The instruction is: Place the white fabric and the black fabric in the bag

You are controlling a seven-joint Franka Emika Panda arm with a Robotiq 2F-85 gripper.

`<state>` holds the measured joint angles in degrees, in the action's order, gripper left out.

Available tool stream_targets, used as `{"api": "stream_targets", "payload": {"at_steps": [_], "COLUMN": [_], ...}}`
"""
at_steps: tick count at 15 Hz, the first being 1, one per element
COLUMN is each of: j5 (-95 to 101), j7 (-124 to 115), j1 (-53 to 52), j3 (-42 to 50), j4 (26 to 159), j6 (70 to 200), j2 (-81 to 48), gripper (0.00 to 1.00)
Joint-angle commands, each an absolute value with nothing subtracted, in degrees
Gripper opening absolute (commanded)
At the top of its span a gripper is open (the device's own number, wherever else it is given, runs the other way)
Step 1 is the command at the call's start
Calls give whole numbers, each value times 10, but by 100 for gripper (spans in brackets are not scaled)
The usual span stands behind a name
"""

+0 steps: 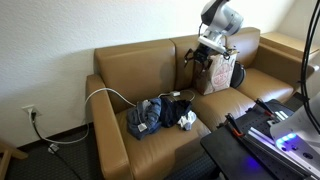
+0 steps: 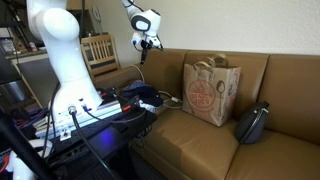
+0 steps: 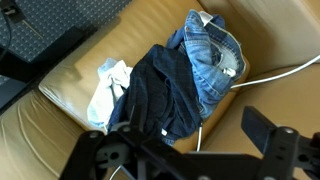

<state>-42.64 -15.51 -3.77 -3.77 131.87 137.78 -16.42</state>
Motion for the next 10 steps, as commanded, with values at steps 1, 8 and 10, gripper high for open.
{"api": "stream_targets", "payload": {"at_steps": [1, 8, 10], "j5": [-424, -339, -326], "j7": [-167, -251, -260], "j1": [-51, -84, -87], "j3": [-45, -42, -44], "j4": [1317, 1283, 1267], "j6": [1393, 1385, 1379], "j2": [-174, -290, -332], "gripper": [100, 100, 100]}}
